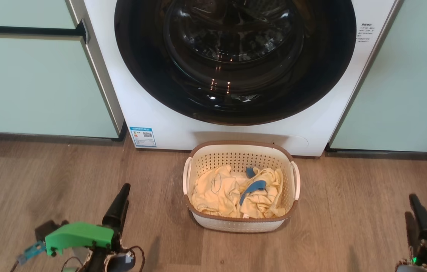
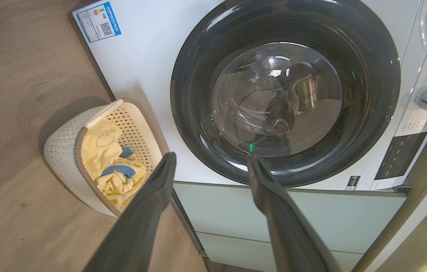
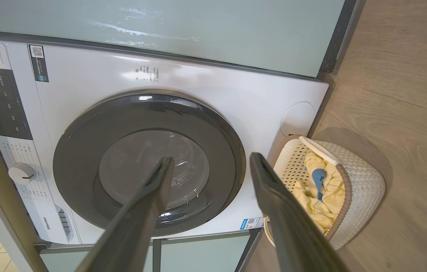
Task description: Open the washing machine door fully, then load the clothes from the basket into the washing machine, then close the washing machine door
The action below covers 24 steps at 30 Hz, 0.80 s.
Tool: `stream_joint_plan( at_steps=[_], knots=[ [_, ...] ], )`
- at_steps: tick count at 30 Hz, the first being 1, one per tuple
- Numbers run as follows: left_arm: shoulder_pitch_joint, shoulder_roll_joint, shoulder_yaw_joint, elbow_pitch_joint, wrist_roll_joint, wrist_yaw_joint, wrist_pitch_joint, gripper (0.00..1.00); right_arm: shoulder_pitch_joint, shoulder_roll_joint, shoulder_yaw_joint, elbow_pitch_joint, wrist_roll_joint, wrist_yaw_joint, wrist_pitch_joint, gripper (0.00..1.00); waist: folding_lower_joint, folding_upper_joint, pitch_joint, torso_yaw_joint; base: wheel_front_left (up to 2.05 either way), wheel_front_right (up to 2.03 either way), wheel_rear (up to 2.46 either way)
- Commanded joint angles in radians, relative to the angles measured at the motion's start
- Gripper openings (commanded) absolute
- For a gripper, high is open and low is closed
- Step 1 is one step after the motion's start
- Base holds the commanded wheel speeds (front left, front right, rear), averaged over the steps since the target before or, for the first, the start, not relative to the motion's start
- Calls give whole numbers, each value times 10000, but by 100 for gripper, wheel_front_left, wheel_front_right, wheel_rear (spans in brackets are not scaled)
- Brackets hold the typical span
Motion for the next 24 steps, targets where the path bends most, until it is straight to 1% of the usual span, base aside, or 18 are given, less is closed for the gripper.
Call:
stream_joint_plan(
  at_steps=[1,3,4,9,17,24],
  knots=[
    [-666,294,24,-309,568,99,-175,100,-618,-339,84,-434,-455,-8,-128,100,0,0,5,3,0,0,0],
    [-727,346,-48,-328,1036,186,-272,100,-636,-384,107,-464,-868,-9,-194,100,0,0,12,4,0,0,0],
    [-727,346,-48,-328,1036,186,-272,100,-636,-384,107,-464,-868,-9,-194,100,0,0,12,4,0,0,0],
    [-806,324,37,-601,2290,298,-439,100,-676,-447,145,-577,-2071,-10,-346,100,0,0,24,-1,0,0,0],
    [-801,268,-2,-844,4247,458,-677,100,-684,-545,165,-825,-4287,-12,-601,100,0,0,19,-8,0,0,0],
    [-831,345,-150,-876,5643,521,-883,100,-638,-644,194,-1065,-6220,-14,-786,100,0,0,-10,-9,0,0,0]
  ],
)
